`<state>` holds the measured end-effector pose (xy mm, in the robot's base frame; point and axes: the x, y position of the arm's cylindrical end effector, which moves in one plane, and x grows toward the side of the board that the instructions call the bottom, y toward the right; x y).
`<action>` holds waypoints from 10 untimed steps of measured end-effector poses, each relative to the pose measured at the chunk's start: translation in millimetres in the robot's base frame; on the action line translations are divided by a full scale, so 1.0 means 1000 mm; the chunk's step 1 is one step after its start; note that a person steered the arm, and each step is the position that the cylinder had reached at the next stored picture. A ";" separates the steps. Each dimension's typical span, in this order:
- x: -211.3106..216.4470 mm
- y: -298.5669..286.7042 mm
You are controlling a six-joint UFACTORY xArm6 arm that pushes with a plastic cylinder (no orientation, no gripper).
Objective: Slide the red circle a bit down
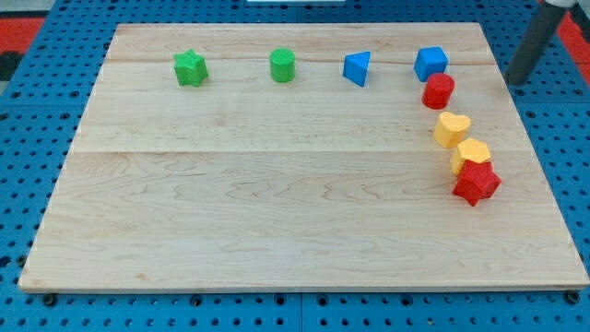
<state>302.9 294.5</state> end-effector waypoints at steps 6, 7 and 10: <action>0.007 -0.088; 0.015 -0.087; 0.030 -0.013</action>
